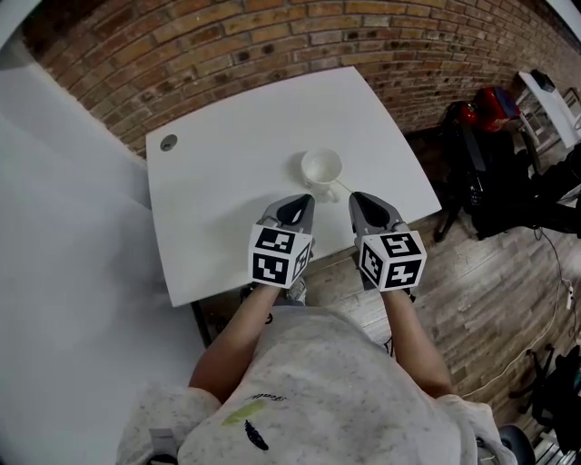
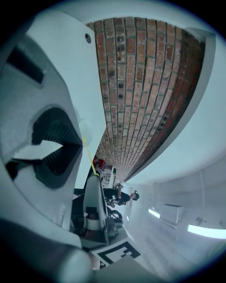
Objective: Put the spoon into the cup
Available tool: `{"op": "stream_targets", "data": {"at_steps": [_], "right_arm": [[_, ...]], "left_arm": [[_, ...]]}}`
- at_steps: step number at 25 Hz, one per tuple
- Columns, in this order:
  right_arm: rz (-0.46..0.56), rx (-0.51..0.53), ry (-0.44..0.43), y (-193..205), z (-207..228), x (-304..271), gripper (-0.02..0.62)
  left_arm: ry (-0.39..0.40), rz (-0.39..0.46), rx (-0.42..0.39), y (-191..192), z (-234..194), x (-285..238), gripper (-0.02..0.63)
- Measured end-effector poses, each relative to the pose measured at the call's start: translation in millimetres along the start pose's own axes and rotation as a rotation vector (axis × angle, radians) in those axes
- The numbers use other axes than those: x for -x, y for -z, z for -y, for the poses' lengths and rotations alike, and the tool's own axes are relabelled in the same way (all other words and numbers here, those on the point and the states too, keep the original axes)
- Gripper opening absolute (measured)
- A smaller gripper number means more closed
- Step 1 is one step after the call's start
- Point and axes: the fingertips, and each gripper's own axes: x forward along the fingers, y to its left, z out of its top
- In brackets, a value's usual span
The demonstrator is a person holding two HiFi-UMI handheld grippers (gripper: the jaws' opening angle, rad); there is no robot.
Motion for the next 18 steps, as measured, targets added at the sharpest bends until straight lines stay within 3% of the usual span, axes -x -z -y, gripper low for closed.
{"op": "stream_targets", "data": {"at_steps": [18], "right_arm": [[-0.106,-0.038,0.009,14,15,-70,0.017]], "left_arm": [[0.037,-0.021,0.019,-10,-42,-44,-0.005]]}}
